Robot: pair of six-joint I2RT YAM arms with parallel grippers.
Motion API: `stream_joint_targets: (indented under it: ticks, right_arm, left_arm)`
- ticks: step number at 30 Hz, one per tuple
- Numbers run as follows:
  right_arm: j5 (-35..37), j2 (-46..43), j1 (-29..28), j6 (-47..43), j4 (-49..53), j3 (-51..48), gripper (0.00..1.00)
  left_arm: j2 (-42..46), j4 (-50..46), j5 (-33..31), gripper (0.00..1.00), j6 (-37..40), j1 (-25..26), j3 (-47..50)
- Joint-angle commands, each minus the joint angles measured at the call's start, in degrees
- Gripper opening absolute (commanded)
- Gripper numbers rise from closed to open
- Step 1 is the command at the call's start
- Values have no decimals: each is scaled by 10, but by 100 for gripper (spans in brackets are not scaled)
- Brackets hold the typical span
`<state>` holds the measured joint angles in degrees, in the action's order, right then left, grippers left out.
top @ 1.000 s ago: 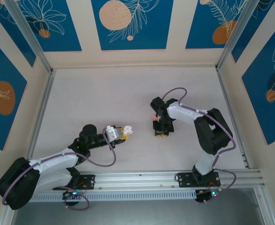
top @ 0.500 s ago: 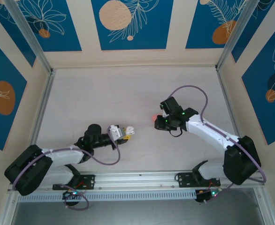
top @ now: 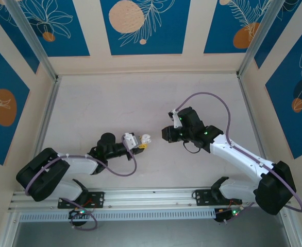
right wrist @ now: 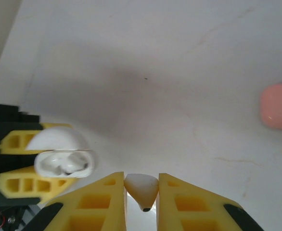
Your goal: Insert wireless bluetooth earbuds into charging case
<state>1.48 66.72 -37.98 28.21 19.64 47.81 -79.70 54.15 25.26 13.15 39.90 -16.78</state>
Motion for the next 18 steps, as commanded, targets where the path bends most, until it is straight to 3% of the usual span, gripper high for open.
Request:
stream_joint_targets:
  ticks: [1,18]
  right_arm:
    - [-11,-14,-28,-43,-40,0,19]
    - [-31,37,-83,-89,-118,20,18]
  left_arm:
    - [-9,39,13,14,-13,9,-14]
    - [-3,54,13,14,-27,11,-12]
